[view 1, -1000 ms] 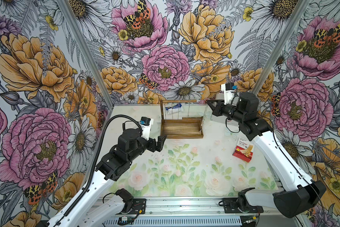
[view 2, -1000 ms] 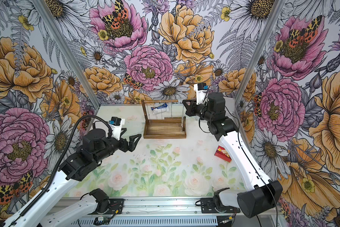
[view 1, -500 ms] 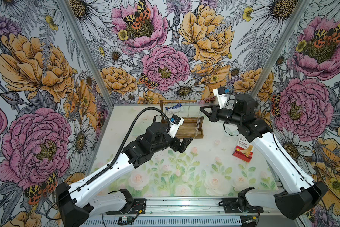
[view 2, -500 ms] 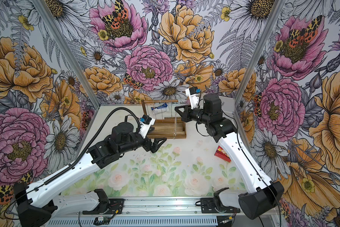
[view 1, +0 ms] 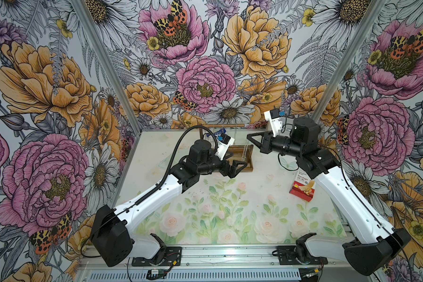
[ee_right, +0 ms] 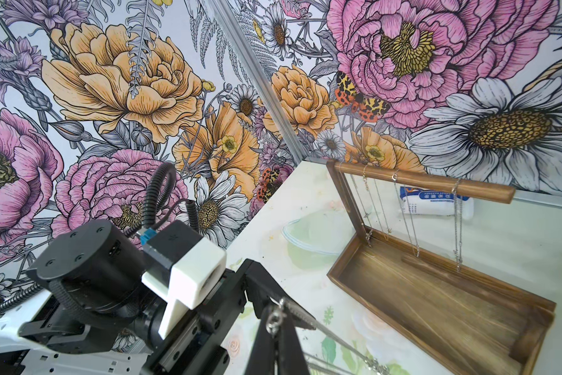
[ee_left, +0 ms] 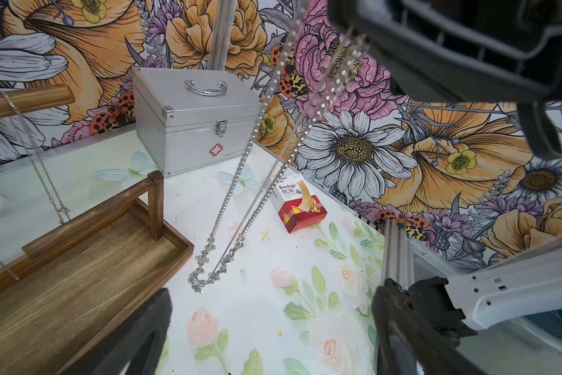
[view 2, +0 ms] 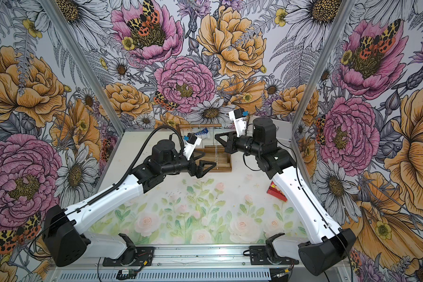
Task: Take the necklace off the jewelry display stand
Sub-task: Place the necklace at the center of the board.
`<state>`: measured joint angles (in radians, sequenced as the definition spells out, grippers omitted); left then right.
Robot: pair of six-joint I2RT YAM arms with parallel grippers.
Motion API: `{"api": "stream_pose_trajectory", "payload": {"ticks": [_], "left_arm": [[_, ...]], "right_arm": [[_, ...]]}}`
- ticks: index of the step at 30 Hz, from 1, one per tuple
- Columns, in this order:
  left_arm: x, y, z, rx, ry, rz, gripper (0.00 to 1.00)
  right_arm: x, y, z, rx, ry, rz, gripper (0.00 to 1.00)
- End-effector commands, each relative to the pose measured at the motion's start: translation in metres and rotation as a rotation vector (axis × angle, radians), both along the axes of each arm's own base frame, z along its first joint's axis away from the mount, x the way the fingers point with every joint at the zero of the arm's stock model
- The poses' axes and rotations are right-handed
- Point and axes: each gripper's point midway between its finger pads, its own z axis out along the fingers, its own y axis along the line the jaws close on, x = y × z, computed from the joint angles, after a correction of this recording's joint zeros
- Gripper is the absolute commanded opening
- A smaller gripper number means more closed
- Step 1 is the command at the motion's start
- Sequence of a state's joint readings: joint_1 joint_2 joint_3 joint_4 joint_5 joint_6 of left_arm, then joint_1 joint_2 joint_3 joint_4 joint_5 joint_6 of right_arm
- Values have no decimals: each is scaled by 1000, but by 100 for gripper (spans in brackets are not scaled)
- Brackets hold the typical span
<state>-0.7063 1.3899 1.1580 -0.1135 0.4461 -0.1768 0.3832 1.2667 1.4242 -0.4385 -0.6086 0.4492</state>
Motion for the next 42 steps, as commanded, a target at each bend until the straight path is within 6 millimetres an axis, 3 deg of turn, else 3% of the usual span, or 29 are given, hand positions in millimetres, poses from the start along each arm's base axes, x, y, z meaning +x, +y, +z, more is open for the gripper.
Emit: {"api": "stream_pose_trajectory", "payload": {"ticks": [1, 14, 23, 32, 42], "left_arm": [[5, -5, 18, -51, -23, -44, 96], [29, -25, 2, -60, 55, -97, 83], [28, -35, -12, -51, 90, -153, 65], [28, -39, -31, -31, 112, -167, 57], [29, -42, -37, -39, 122, -171, 48]], "right_arm": [[-12, 3, 10, 19, -6, 29, 0], [-15, 5, 12, 15, -4, 38, 0], [-17, 4, 15, 13, -8, 41, 0], [-17, 4, 16, 12, -8, 44, 0], [-19, 6, 17, 16, -8, 55, 0]]}}
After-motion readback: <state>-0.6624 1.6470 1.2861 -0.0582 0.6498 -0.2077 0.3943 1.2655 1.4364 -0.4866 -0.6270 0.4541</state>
